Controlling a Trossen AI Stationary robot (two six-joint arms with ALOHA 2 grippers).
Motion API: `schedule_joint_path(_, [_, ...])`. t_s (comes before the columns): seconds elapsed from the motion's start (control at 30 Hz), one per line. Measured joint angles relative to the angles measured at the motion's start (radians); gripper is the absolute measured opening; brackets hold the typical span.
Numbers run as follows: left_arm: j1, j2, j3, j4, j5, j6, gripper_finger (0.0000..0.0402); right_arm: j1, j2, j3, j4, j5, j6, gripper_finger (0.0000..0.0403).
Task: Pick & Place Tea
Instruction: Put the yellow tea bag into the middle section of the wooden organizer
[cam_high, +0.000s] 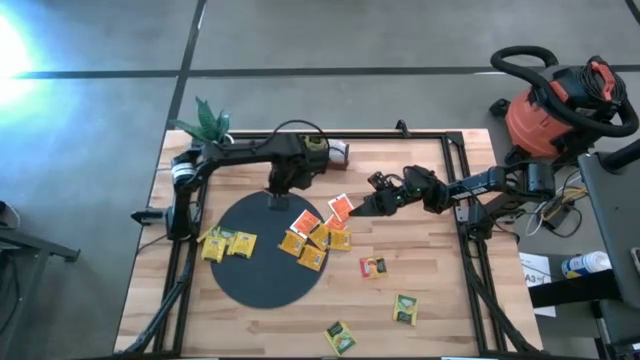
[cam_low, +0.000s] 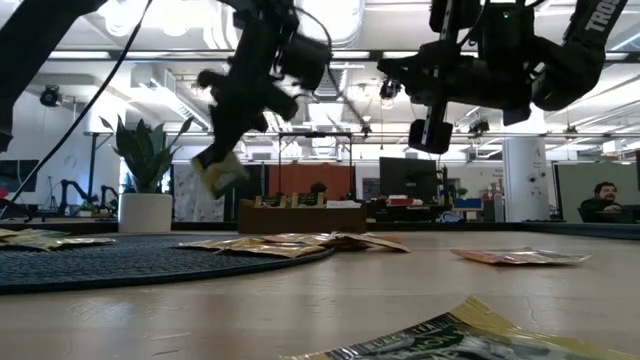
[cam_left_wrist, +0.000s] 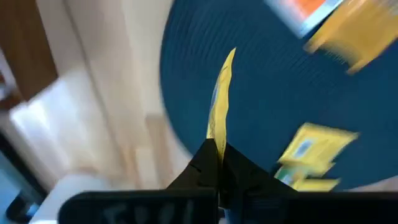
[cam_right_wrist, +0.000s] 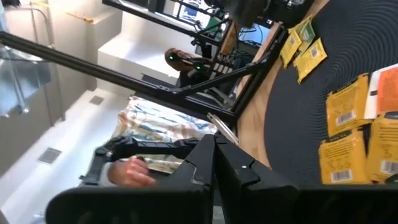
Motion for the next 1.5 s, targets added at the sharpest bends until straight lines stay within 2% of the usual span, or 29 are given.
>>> schedule_joint_path(0.23, [-0.053, -0.008, 0.212, -0.001, 0.172, -0.067, 0.0, 0.008, 0.0, 0.001, -0.141, 0.012, -0.232, 0.0009])
schedule_joint_path(0.4, [-0.085, -0.009, 0.311, 0.006, 0.29, -0.144, 0.0, 0.033, 0.0, 0.058, -0.237, 0.075, -0.391, 0.0009])
schedule_joint_path(0.53, [-0.113, -0.01, 0.3, 0.016, 0.361, -0.19, 0.0, 0.058, 0.0, 0.155, -0.395, 0.115, -0.561, 0.0009])
schedule_joint_path(0.7, [-0.149, -0.009, 0.241, 0.009, 0.365, -0.22, 0.0, 0.081, 0.002, 0.321, -0.814, 0.185, -0.793, 0.0009])
schedule_joint_path(0.8, [-0.16, -0.009, 0.214, 0.017, 0.364, -0.24, 0.0, 0.086, 0.002, 0.399, -0.972, 0.2, -0.882, 0.0009])
schedule_joint_path(1.03, [-0.173, -0.009, 0.18, 0.05, 0.36, -0.264, 0.0, 0.07, 0.002, 0.478, -1.007, 0.201, -0.905, 0.002])
schedule_joint_path(1.2, [-0.174, -0.009, 0.179, 0.095, 0.36, -0.265, 0.0, 0.078, 0.002, 0.495, -1.0, 0.222, -0.912, 0.0072])
schedule_joint_path(1.3, [-0.174, -0.009, 0.184, 0.125, 0.36, -0.266, 0.0, 0.097, 0.002, 0.492, -1.005, 0.28, -0.926, 0.0103])
schedule_joint_path(1.5, [-0.174, -0.009, 0.188, 0.173, 0.361, -0.267, 0.0, 0.129, 0.003, 0.491, -1.0, 0.329, -0.959, 0.014])
